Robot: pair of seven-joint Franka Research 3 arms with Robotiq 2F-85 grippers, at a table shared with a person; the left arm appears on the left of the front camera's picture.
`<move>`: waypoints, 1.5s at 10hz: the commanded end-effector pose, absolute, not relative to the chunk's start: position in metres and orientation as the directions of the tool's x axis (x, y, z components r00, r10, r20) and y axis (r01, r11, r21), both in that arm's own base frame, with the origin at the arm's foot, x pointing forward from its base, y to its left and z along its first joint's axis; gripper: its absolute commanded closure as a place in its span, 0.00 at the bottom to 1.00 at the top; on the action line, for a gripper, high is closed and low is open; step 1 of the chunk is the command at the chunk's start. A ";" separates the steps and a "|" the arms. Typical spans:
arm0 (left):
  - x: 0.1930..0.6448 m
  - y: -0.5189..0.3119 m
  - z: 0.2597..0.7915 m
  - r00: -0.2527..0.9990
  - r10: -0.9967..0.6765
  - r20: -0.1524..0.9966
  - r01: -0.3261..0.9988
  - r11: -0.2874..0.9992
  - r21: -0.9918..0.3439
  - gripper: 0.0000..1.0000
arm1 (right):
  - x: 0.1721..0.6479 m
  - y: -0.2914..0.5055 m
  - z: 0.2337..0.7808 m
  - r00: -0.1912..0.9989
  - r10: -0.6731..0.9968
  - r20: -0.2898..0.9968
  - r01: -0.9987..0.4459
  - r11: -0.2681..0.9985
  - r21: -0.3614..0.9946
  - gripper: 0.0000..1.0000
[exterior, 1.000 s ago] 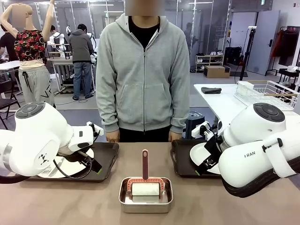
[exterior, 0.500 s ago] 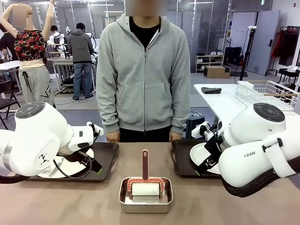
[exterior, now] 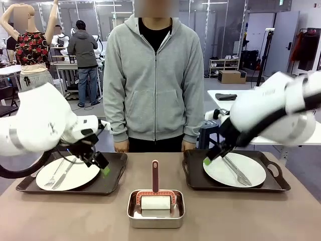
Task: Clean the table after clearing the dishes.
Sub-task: When the left (or right) Handle tray is removed, use the left hand (or right hand) to clean the left (or right) side of the table with the Lint Roller.
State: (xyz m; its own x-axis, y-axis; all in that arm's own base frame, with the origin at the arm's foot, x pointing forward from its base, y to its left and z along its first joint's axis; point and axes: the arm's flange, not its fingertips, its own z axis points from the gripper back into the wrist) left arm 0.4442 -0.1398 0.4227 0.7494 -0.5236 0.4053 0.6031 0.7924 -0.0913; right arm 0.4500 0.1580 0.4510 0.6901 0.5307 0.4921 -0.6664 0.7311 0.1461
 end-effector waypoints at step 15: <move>0.381 0.268 0.441 0.896 0.242 0.372 0.273 0.361 -0.892 0.00 | 0.407 -0.241 0.439 0.924 -0.334 0.185 -0.053 0.369 0.928 0.00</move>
State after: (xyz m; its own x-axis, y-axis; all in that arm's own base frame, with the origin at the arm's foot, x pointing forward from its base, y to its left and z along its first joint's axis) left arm 0.3822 0.2611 0.4328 0.8945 0.2370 0.3791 0.2776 0.3702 -0.8865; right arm 0.4139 -0.2286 0.4379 0.9331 -0.2681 0.2396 -0.1347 0.3574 0.9242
